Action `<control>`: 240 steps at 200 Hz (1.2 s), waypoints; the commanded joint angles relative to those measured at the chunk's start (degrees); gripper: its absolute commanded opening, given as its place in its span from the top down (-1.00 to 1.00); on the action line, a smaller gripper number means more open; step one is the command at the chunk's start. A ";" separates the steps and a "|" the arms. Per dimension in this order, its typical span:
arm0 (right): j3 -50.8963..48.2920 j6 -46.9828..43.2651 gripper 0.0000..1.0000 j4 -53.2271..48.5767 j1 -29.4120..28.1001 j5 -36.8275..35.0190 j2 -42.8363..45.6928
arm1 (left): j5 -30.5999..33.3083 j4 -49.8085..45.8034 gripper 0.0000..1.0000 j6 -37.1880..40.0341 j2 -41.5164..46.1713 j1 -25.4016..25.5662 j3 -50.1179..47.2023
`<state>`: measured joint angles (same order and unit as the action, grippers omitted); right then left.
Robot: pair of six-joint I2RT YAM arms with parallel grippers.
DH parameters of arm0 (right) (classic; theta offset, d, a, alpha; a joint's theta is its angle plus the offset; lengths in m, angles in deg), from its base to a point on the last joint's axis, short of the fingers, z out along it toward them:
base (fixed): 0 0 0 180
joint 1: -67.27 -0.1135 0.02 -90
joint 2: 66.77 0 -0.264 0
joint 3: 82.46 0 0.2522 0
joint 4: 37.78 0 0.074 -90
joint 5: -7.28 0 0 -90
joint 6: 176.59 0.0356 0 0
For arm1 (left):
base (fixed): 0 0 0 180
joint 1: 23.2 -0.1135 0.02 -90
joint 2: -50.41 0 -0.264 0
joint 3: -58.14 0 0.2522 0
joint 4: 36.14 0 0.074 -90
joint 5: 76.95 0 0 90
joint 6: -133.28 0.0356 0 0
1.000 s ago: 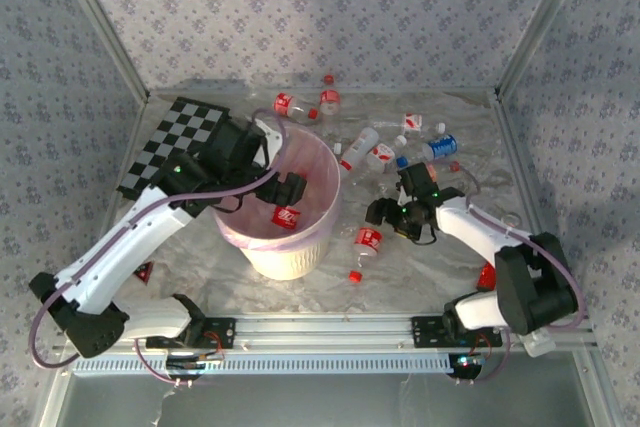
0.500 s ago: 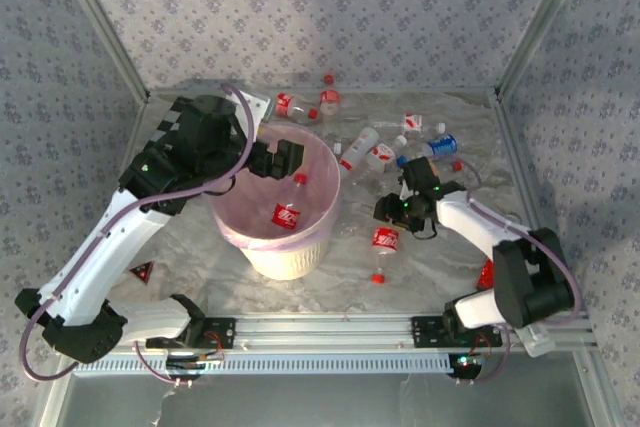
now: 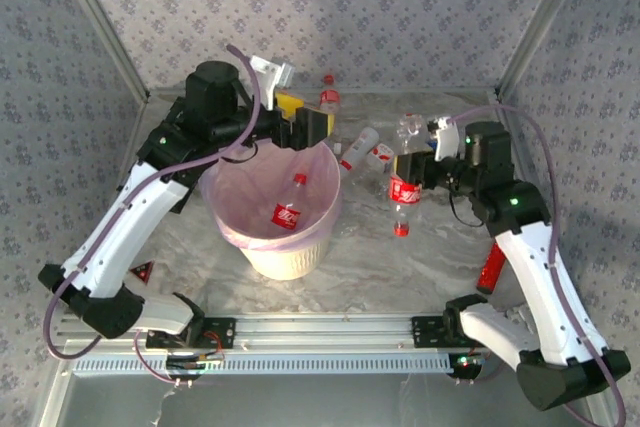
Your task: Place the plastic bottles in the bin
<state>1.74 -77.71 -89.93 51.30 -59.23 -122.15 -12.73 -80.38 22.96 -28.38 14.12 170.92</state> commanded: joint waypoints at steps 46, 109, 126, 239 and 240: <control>2.47 -9.26 0.32 3.68 -7.88 8.04 0.66 | -8.10 3.22 -0.99 -0.32 -8.52 5.21 9.06; 1.90 -7.55 0.33 9.33 -8.84 8.24 0.31 | -10.69 3.80 -1.00 0.29 -13.44 8.04 10.06; 1.73 -7.15 0.33 10.20 -8.86 8.24 0.18 | -11.24 4.85 -0.99 -0.11 -14.27 8.35 10.27; -0.39 -5.40 0.26 13.01 -8.80 5.50 -0.53 | -11.30 6.41 0.18 -0.56 -16.05 9.40 10.35; -0.39 -5.43 0.26 12.91 -8.77 5.42 -0.53 | -11.26 6.40 0.18 -0.54 -16.05 9.42 10.37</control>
<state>1.61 -83.02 -78.59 42.69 -52.94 -122.85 -24.42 -75.85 23.07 -43.90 23.52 179.12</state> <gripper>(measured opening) 0.385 0.470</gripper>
